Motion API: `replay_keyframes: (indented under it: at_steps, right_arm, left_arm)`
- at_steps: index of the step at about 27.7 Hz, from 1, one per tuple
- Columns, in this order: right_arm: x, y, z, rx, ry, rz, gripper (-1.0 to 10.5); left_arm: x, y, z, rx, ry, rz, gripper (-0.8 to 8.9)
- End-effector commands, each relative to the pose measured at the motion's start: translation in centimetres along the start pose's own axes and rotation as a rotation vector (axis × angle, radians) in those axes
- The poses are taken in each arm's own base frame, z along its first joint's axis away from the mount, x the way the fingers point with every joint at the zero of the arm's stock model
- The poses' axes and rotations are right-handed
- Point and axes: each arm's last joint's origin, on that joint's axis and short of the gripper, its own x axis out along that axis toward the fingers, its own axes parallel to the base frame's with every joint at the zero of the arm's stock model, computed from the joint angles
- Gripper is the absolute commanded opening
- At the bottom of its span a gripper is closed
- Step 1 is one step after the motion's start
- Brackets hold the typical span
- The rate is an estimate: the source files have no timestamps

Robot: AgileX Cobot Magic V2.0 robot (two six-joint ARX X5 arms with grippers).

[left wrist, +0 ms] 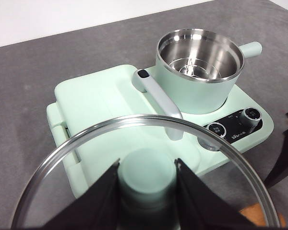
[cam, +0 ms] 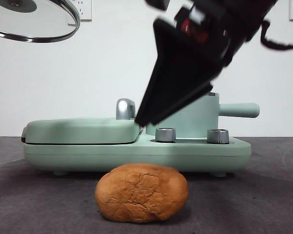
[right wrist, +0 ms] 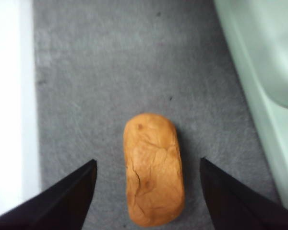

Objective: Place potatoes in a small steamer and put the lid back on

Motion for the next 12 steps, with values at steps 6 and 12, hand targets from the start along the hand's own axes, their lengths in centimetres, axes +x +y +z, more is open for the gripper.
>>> replay_keyframes:
  at_steps: [6,12]
  right_arm:
    - [2.6,-0.6,-0.2,-0.030,0.059,0.034,3.4]
    - [3.9,-1.0,-0.5,-0.041,0.080,0.037,3.4]
  left_arm:
    - [-0.3,0.0,0.7,0.004,-0.049,0.009,0.14]
    - [-0.3,0.0,0.7,0.010,-0.050,0.027,0.14]
